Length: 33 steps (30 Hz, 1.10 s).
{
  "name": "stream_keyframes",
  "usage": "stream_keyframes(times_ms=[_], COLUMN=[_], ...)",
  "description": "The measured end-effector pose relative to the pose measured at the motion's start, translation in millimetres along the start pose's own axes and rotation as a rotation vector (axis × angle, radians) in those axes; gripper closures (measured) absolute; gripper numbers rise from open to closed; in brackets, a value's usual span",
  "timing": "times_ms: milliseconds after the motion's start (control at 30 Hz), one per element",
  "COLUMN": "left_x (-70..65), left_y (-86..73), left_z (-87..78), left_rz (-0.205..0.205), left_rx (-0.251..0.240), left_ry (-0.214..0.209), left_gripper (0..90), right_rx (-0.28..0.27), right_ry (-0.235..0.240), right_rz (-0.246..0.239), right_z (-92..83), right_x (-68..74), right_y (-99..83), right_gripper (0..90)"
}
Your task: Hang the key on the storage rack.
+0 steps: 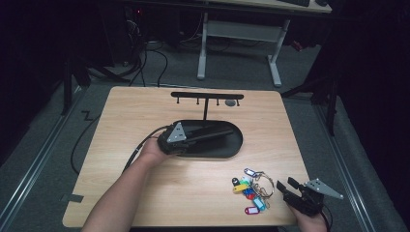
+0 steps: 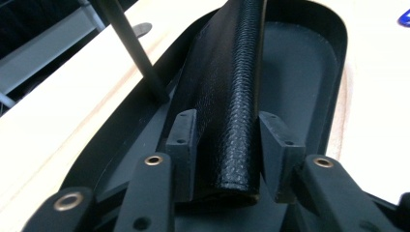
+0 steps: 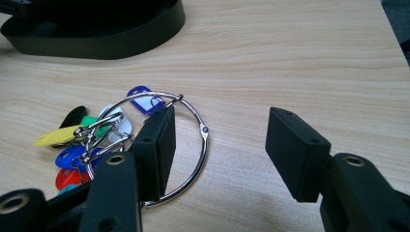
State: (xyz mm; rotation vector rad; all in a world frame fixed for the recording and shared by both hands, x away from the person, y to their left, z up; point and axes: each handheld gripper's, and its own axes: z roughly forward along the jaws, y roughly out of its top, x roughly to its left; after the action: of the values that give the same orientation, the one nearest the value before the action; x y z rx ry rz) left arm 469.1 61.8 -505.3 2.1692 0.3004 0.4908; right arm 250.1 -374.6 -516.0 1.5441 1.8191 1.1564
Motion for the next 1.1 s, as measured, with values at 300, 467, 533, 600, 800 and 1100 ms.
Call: stream_keyframes(times_ms=[300,467,533,600,800,1100], left_x=[3.3,4.5,1.7,-1.9,-13.9,-31.8], left_y=[-5.9,-7.5,-8.6,-10.1,-17.9,-26.3], left_z=[-3.1,-10.1,-12.3,-15.5,-29.8,-72.0], left_rz=[-0.093,-0.135,-0.138,-0.141,-0.167,-0.217], left_rx=[0.061,0.051,0.048,0.038,0.024,-0.017], left_ry=[-0.006,-0.014,-0.007,0.012,0.027,0.155], left_gripper=[46.5,44.0,43.7,44.1,42.0,37.8], right_rx=[0.006,0.007,0.008,0.007,0.011,0.002], right_ry=[0.002,0.0,0.001,0.002,0.004,0.014], right_rz=[-0.008,-0.005,-0.006,-0.007,-0.003,-0.016], right_z=[1.8,1.4,1.9,2.6,3.8,1.5], right_x=[2.5,3.5,3.3,2.9,3.5,6.3], right_y=[0.1,-0.1,-0.2,-0.2,-0.1,1.7], right_gripper=[44.9,44.9,44.8,44.9,44.9,45.6])
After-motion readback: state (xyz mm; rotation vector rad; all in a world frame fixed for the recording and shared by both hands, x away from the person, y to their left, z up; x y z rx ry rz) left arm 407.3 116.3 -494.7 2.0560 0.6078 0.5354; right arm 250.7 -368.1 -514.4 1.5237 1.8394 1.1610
